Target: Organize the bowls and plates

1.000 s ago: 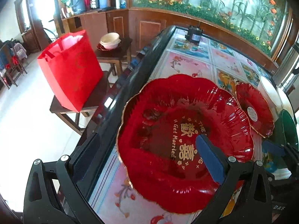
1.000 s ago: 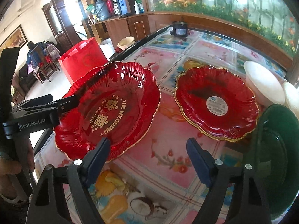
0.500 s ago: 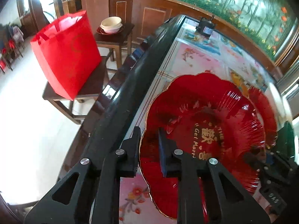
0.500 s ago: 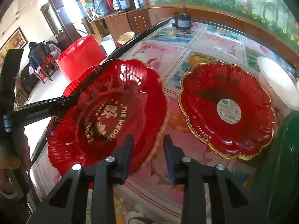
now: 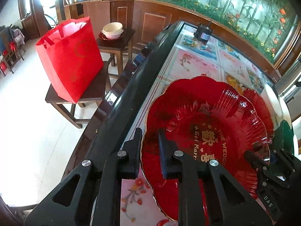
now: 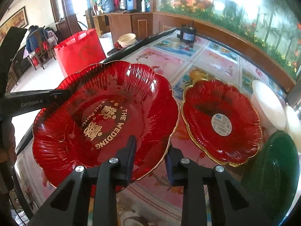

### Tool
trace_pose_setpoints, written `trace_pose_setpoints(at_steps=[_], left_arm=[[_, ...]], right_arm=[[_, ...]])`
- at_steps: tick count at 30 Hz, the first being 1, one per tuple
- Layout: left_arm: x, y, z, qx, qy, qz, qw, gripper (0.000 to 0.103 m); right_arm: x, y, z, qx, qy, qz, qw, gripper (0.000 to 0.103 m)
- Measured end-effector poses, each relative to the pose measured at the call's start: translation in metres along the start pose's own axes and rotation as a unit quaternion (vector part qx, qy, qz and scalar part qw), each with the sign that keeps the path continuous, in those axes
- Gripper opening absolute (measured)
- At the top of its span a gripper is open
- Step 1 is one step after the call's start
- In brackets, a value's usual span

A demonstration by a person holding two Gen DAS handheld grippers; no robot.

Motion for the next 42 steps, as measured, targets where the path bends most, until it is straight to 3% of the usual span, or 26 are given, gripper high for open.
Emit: trace_pose_setpoints(at_steps=[7,16,29,38,41,42], left_arm=[[-0.014,-0.020,0.034,0.023,-0.007,0.000,0.9997,0.016],[-0.027,-0.075,0.065,0.036,0.000,-0.005,0.9993,0.016],[-0.030,-0.114,0.048,0.022,0.013,0.001,0.9997,0.016],[-0.028,-0.116,0.050,0.049,0.031,-0.004,0.9983,0.017],[-0.027,-0.115,0.052,0.058,0.037,-0.011,0.9976,0.028],[-0.027,-0.115,0.053,0.058,0.035,-0.011,0.9976,0.042]], right_arm=[[-0.019,-0.011,0.024,0.016,-0.003,0.018,1.000,0.030],[-0.044,-0.044,0.049,0.023,0.002,0.029,0.999,0.031],[-0.055,-0.082,0.027,-0.019,0.010,0.025,0.999,0.034],[-0.056,-0.096,0.021,-0.023,0.026,0.019,0.999,0.035],[-0.054,-0.097,0.024,-0.021,0.037,0.013,0.999,0.037],[-0.053,-0.097,0.026,-0.020,0.039,0.012,0.999,0.039]])
Point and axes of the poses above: each gripper's, at about its wrist camera, not at the fingertips, and z roughly against the way its jaws point, x to its right, y to its top, the point moved 3 cm from there along -z, roughly the way its jaws point, and after that the axes turned 12 degrees about y, right-handed, at the moved point
